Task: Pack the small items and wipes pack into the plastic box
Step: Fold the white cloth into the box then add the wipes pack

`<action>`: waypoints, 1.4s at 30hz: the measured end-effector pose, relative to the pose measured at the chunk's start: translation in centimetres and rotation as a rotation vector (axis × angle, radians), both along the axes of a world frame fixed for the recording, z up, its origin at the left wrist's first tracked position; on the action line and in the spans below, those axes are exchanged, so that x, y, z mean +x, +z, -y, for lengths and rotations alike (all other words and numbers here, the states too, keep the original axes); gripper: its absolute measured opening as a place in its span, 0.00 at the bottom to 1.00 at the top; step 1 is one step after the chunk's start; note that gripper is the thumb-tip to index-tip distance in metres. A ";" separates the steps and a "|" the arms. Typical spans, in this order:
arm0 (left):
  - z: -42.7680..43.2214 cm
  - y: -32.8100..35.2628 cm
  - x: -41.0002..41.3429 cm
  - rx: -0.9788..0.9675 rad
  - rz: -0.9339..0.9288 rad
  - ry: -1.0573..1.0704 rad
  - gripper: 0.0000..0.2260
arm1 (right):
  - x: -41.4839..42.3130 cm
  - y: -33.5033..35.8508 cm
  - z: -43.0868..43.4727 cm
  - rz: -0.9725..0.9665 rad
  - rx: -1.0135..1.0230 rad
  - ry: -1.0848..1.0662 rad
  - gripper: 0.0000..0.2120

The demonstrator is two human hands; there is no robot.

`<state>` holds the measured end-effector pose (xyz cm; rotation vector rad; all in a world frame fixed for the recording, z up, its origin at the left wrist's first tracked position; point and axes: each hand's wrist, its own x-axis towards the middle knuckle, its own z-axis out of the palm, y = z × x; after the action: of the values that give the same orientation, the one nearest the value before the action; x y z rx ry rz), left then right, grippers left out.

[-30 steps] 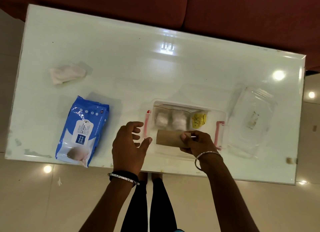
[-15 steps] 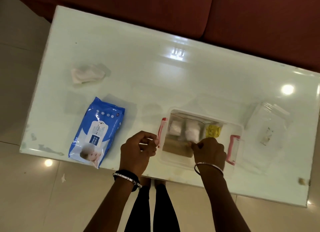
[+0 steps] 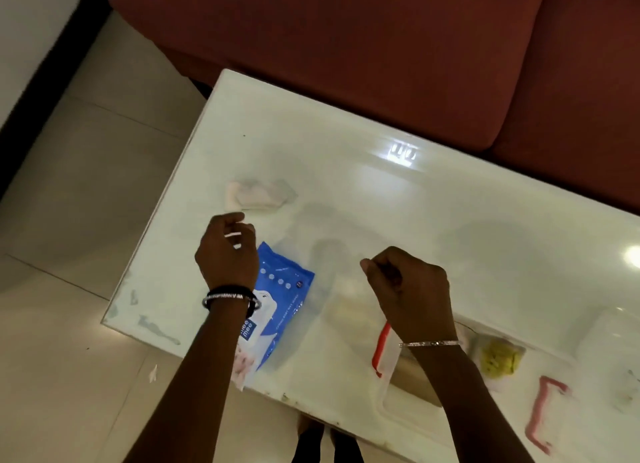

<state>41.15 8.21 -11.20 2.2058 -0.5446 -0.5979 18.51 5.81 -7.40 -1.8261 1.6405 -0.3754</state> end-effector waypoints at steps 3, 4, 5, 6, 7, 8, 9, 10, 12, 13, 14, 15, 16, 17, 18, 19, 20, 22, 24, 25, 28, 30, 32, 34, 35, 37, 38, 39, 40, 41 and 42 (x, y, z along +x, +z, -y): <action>2.3 -1.8 3.0 0.057 0.065 0.120 0.10 | 1.7 -0.8 1.7 0.024 -0.017 0.031 0.11; 2.9 -2.3 3.9 0.096 0.073 0.136 0.11 | 2.1 -1.1 2.1 0.030 -0.018 0.042 0.11; 3.3 -2.8 4.6 0.133 0.062 0.138 0.13 | 2.5 -1.3 2.4 0.035 -0.018 0.052 0.10; 3.7 -3.1 5.0 0.169 0.037 0.124 0.15 | 2.6 -1.5 2.7 0.039 -0.015 0.056 0.10; 4.0 -3.4 5.2 0.203 0.012 0.105 0.18 | 2.7 -1.6 2.8 0.042 -0.011 0.057 0.10; 4.2 -3.7 5.6 0.230 0.001 0.088 0.19 | 2.9 -1.8 3.0 0.045 -0.005 0.060 0.10; 4.4 -4.0 5.8 0.249 0.001 0.067 0.20 | 3.0 -2.0 3.1 0.047 0.004 0.061 0.10; 4.7 -4.2 6.0 0.257 0.003 0.049 0.20 | 3.0 -2.1 3.1 0.048 0.018 0.060 0.10; 5.2 -4.6 6.5 0.260 0.000 0.027 0.19 | 3.0 -2.3 3.1 0.044 0.043 0.056 0.10; 5.4 -4.7 6.6 0.268 0.001 0.009 0.19 | 2.8 -2.3 3.0 0.045 0.051 0.052 0.10; 5.5 -4.8 6.8 0.282 0.004 -0.012 0.18 | 2.7 -2.3 2.9 0.049 0.058 0.046 0.09; 5.6 -4.9 7.0 0.300 0.002 -0.030 0.18 | 2.6 -2.4 2.8 0.053 0.067 0.040 0.09; 5.7 -4.9 7.0 0.313 -0.006 -0.043 0.18 | 2.5 -2.4 2.7 0.056 0.077 0.035 0.09; 5.6 -4.9 6.9 0.317 -0.017 -0.052 0.18 | 2.4 -2.3 2.6 0.063 0.092 0.026 0.09; 5.5 -4.7 6.7 0.309 -0.030 -0.054 0.17 | 2.2 -2.2 2.5 0.080 0.111 0.011 0.09; 5.4 -4.4 6.5 0.290 -0.047 -0.049 0.16 | 2.1 -2.1 2.4 0.098 0.129 -0.010 0.10; 5.1 -3.9 6.0 0.262 -0.070 -0.043 0.14 | 2.1 -1.9 2.2 0.116 0.144 -0.035 0.10; 4.4 -2.7 4.8 0.197 -0.143 -0.065 0.12 | 2.0 -1.3 1.9 0.144 0.157 -0.073 0.09; 3.4 -1.0 2.9 0.117 -0.248 -0.113 0.11 | 2.0 -0.5 1.6 0.188 0.154 -0.105 0.08; 2.7 0.0 1.7 0.079 -0.296 -0.140 0.11 | 2.1 -0.1 1.4 0.224 0.163 -0.124 0.08; 0.7 2.9 -1.9 0.005 -0.449 -0.219 0.10 | 2.1 1.3 0.8 0.343 0.205 -0.170 0.02; -0.5 4.5 -4.1 -0.024 -0.545 -0.292 0.12 | 1.9 2.0 0.3 0.413 0.235 -0.146 0.09; -1.4 6.0 -5.7 -0.049 -0.634 -0.344 0.16 | 1.6 2.6 -0.1 0.497 0.333 -0.086 0.20; -2.0 6.9 -6.7 -0.071 -0.694 -0.360 0.19 | 1.1 3.0 -0.6 0.560 0.408 -0.042 0.23; -2.3 7.1 -6.9 -0.071 -0.704 -0.358 0.19 | 0.7 3.1 -0.7 0.577 0.421 -0.036 0.21; -2.6 7.4 -7.1 -0.054 -0.740 -0.331 0.20 | 0.0 3.3 -1.0 0.588 0.419 -0.047 0.15; -2.7 7.5 -7.1 -0.051 -0.783 -0.303 0.22 | -0.5 3.4 -1.2 0.582 0.409 -0.054 0.12; -2.9 7.5 -7.1 -0.052 -0.836 -0.269 0.24 | -1.0 3.4 -1.4 0.569 0.392 -0.058 0.09; -3.0 7.6 -7.1 -0.056 -0.881 -0.241 0.26 | -1.4 3.3 -1.6 0.548 0.377 -0.059 0.07; -3.1 7.7 -7.0 -0.059 -0.910 -0.225 0.26 | -1.8 3.3 -1.8 0.530 0.368 -0.067 0.06; -3.2 7.8 -7.0 -0.062 -0.927 -0.215 0.26 | -2.1 3.2 -1.9 0.516 0.364 -0.080 0.06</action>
<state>34.11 11.42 -3.40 1.5684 -0.2848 -1.5615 16.37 7.68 -4.19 -1.2653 1.3172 -0.4979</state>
